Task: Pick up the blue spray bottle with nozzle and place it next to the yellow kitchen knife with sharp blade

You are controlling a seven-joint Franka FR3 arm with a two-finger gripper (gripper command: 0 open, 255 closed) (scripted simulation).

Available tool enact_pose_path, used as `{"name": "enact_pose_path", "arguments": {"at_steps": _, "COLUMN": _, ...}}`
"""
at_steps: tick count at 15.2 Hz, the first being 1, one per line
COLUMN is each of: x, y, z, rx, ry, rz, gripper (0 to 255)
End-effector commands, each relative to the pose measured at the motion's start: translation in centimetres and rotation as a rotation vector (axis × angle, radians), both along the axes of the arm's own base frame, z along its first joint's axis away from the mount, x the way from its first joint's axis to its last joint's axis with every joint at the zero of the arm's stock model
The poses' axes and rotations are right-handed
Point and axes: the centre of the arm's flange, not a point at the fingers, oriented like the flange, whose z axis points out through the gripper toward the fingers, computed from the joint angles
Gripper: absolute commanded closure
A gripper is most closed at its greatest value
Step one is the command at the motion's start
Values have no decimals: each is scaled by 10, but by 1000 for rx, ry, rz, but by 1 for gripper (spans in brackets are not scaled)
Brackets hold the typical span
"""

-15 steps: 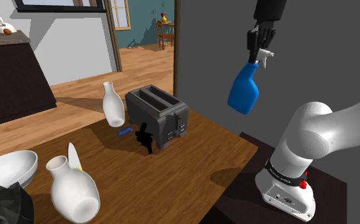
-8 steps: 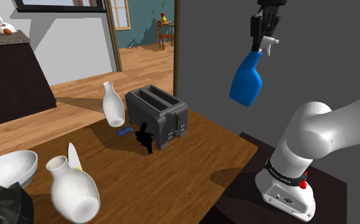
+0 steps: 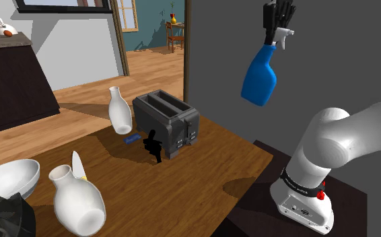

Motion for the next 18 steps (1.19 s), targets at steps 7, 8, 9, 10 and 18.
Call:
{"name": "enact_pose_path", "arguments": {"at_steps": 7, "x": 73, "y": 59, "z": -42, "rx": 0, "ry": -1, "rz": 0, "gripper": 255}}
{"name": "enact_pose_path", "arguments": {"at_steps": 8, "x": 82, "y": 66, "z": -47, "rx": 0, "ry": -1, "rz": 0, "gripper": 255}}
{"name": "enact_pose_path", "arguments": {"at_steps": 9, "x": 92, "y": 74, "z": -53, "rx": 0, "ry": -1, "rz": 0, "gripper": 255}}
{"name": "enact_pose_path", "arguments": {"at_steps": 10, "x": 101, "y": 81, "z": -58, "rx": 0, "ry": -1, "rz": 0, "gripper": 255}}
{"name": "enact_pose_path", "arguments": {"at_steps": 18, "x": 176, "y": 142, "z": -103, "rx": 0, "ry": -1, "rz": 0, "gripper": 255}}
